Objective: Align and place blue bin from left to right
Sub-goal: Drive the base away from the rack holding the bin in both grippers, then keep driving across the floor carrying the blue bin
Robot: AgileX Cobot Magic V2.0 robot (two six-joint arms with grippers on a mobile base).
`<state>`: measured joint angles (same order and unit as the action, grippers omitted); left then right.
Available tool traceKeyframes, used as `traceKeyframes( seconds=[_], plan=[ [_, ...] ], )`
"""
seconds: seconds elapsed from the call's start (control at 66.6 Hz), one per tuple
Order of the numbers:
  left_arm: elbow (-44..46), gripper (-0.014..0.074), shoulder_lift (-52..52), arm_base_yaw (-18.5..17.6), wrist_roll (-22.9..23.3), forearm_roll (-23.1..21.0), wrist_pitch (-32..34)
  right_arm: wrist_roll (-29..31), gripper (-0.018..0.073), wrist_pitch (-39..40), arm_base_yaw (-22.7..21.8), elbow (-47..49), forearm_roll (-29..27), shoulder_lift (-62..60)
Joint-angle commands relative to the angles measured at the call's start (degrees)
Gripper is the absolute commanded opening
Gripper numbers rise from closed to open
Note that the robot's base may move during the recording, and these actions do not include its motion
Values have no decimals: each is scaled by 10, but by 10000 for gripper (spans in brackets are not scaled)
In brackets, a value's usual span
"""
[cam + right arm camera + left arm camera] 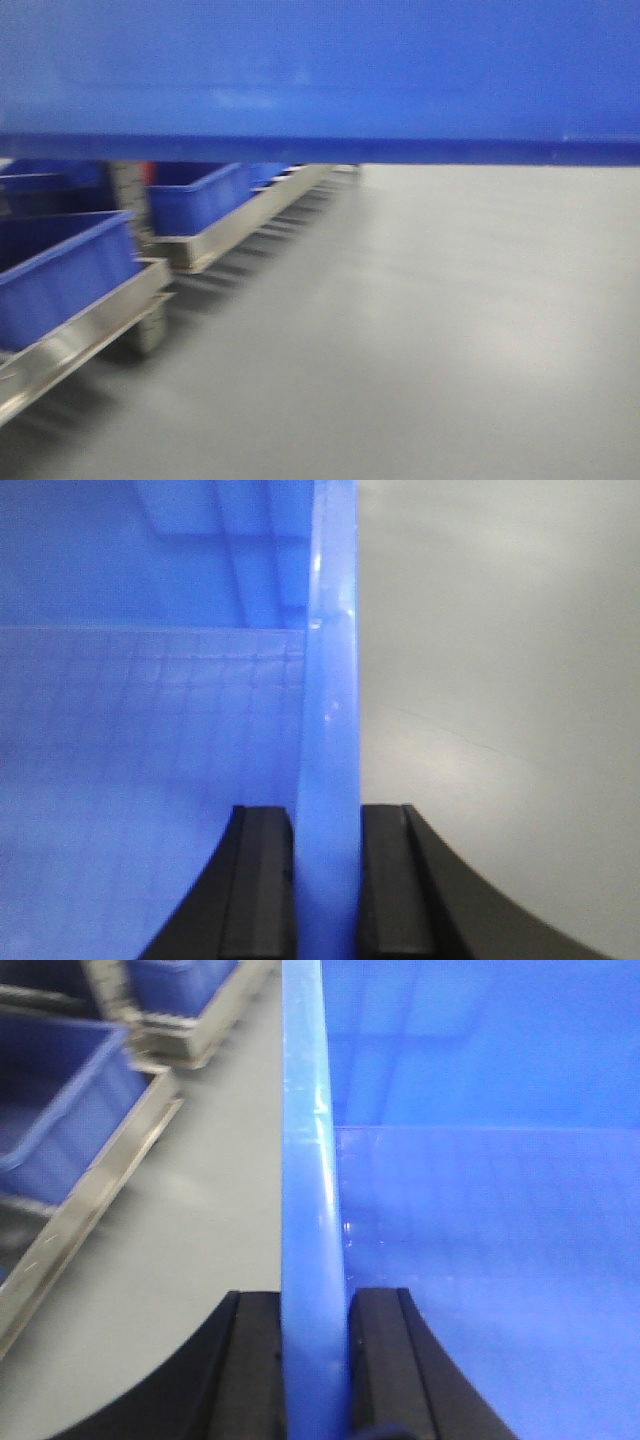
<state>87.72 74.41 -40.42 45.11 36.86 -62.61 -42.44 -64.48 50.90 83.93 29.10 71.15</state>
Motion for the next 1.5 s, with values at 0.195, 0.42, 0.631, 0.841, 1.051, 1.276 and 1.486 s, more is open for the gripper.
traceKeyframes(
  seconds=[0.195, 0.42, 0.631, 0.841, 1.051, 1.276, 1.486],
  plan=[
    [6, -111, -11, -5, -3, 26, 40, 10, -78, 36, 2, 6, 27, -11],
    [6, -111, -11, -5, -3, 26, 40, 10, -78, 36, 2, 6, 27, -11],
    [6, -111, -11, -5, -3, 26, 40, 10, -78, 36, 2, 6, 27, -11],
    [6, -111, -11, -5, -3, 26, 40, 10, -78, 36, 2, 6, 27, -11],
    [6, -111, -11, -5, -3, 26, 40, 10, -78, 36, 2, 6, 27, -11],
    [6, -111, -11, -5, -3, 26, 40, 10, -78, 37, 2, 6, 27, -11],
    [6, -111, -11, -5, -3, 26, 40, 10, -78, 37, 2, 6, 27, -11]
  ],
)
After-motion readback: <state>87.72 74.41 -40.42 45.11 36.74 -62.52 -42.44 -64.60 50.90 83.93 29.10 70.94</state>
